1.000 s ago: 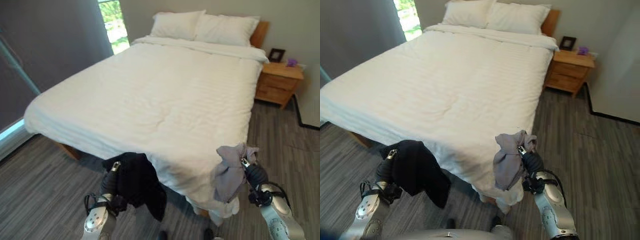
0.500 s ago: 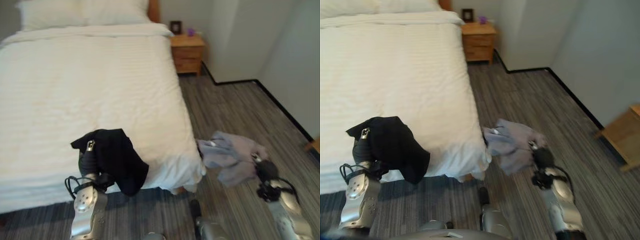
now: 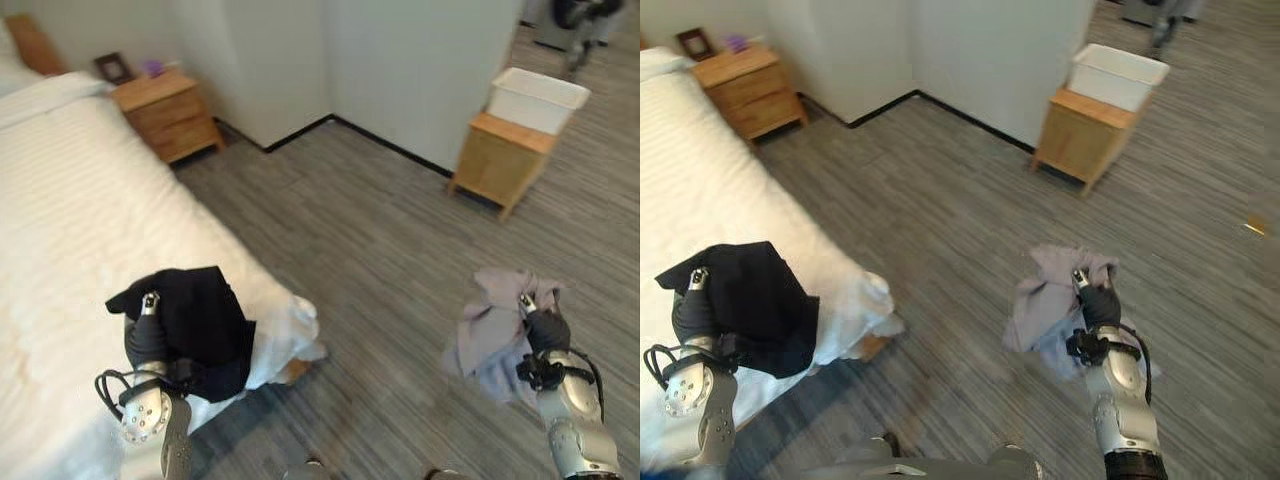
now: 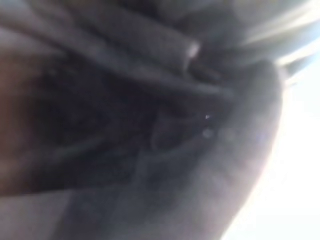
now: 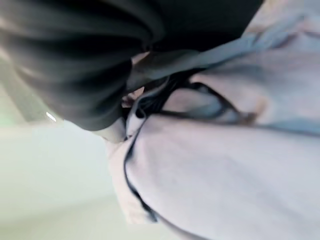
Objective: Pick up bed clothes into laundry basket.
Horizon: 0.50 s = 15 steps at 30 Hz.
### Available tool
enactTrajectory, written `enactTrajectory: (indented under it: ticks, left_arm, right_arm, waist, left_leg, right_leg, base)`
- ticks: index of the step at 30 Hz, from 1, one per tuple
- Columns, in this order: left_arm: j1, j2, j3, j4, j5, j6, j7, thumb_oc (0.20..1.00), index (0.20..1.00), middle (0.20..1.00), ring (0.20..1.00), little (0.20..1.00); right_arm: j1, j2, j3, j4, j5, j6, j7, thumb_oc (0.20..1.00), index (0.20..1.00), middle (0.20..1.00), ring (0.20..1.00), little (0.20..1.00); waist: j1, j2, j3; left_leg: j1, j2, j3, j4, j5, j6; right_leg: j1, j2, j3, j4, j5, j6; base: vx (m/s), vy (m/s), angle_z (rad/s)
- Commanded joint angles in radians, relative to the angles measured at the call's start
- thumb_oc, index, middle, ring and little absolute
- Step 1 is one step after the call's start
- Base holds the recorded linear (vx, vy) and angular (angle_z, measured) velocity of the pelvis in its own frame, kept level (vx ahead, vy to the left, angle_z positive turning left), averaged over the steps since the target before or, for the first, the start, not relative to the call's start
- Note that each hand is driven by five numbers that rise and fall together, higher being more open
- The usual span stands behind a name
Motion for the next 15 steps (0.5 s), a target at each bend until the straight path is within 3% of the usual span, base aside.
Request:
enactTrajectory:
  ticks: [1,2,3,5,6,7,8,10,15]
  left_arm:
    - [-0.054,0.091,0.013,-0.088,-0.023,-0.074,-0.018,0.200,0.200,0.200,0.200,0.200]
    - [-0.058,0.092,0.006,-0.083,-0.023,-0.072,-0.023,0.200,0.200,0.200,0.200,0.200]
    - [-0.067,0.088,-0.014,-0.076,-0.026,-0.072,-0.023,0.200,0.200,0.200,0.200,0.200]
    - [-0.093,0.069,-0.050,-0.076,-0.049,-0.071,-0.011,0.200,0.200,0.200,0.200,0.200]
    - [-0.095,0.069,-0.050,-0.076,-0.049,-0.071,-0.011,0.200,0.200,0.200,0.200,0.200]
    - [-0.099,0.062,-0.056,-0.075,-0.054,-0.069,-0.010,0.200,0.200,0.200,0.200,0.200]
    - [-0.095,0.060,-0.065,-0.079,-0.048,-0.069,-0.014,0.200,0.200,0.200,0.200,0.200]
    - [-0.069,0.066,-0.065,-0.096,-0.040,-0.072,-0.028,0.200,0.200,0.200,0.200,0.200]
    - [-0.070,0.078,-0.053,-0.094,-0.034,-0.075,-0.021,0.200,0.200,0.200,0.200,0.200]
  right_arm:
    - [-0.011,-0.018,-0.031,-0.105,0.018,-0.076,0.009,0.200,0.200,0.200,0.200,0.200]
    - [-0.010,-0.024,-0.030,-0.104,0.017,-0.076,0.010,0.200,0.200,0.200,0.200,0.200]
    - [-0.012,-0.029,-0.025,-0.093,0.014,-0.079,0.003,0.200,0.200,0.200,0.200,0.200]
    - [-0.023,-0.029,-0.018,-0.073,0.032,-0.087,-0.014,0.200,0.200,0.200,0.200,0.200]
    - [-0.024,-0.029,-0.019,-0.073,0.033,-0.087,-0.014,0.200,0.200,0.200,0.200,0.200]
    - [-0.022,-0.021,-0.022,-0.077,0.043,-0.089,-0.009,0.200,0.200,0.200,0.200,0.200]
    - [-0.013,-0.009,-0.021,-0.063,0.046,-0.093,0.000,0.200,0.200,0.200,0.200,0.200]
    - [-0.014,-0.007,-0.004,-0.059,0.034,-0.094,0.008,0.200,0.200,0.200,0.200,0.200]
    - [-0.012,0.032,0.017,-0.064,0.062,-0.103,0.000,0.200,0.200,0.200,0.200,0.200]
  waist:
    - [-0.022,-0.053,-0.026]
    - [-0.025,-0.057,-0.023]
    - [-0.020,-0.058,-0.012]
    - [0.003,-0.064,0.001]
    - [0.001,-0.065,0.000]
    - [0.005,-0.071,0.000]
    - [0.012,-0.069,0.000]
    - [0.015,-0.069,-0.001]
    - [0.001,-0.063,-0.021]
  left_leg:
    - [-0.096,-0.040,-0.006,0.089,0.005,-0.019]
    - [-0.106,-0.028,-0.020,0.121,0.006,-0.025]
    - [-0.120,-0.030,-0.076,0.155,0.023,-0.034]
    - [-0.158,-0.097,-0.234,0.143,0.023,-0.041]
    - [-0.162,-0.100,-0.236,0.141,0.028,-0.039]
    - [-0.180,-0.133,-0.289,0.110,0.018,-0.037]
    - [-0.218,-0.176,-0.365,0.058,0.045,-0.028]
    - [-0.214,-0.190,-0.390,0.039,0.049,-0.012]
    - [-0.159,-0.186,-0.347,-0.037,0.067,0.000]
  right_leg:
    - [0.042,0.008,0.039,-0.133,0.027,0.009]
    - [0.051,0.019,0.047,-0.149,0.021,0.000]
    - [0.058,0.033,0.073,-0.161,0.017,-0.011]
    - [0.062,0.042,0.115,-0.173,0.022,-0.017]
    - [0.060,0.040,0.112,-0.174,0.025,-0.016]
    - [0.059,0.042,0.125,-0.176,0.030,-0.017]
    - [0.064,0.064,0.149,-0.186,0.037,-0.019]
    - [0.055,0.087,0.170,-0.188,0.038,-0.014]
    - [0.051,0.114,0.187,-0.232,0.062,-0.016]
  base:
    - [-0.06,-0.246,-0.43]
    - [-0.05,-0.187,-0.25]
    - [-0.04,-0.130,-0.30]
    - [0.00,-0.093,-0.58]
    - [0.04,-0.078,-0.56]
    - [0.07,-0.066,-0.49]
    - [0.08,-0.069,-0.40]
    - [0.04,-0.042,-0.55]
    - [0.04,0.054,-0.68]
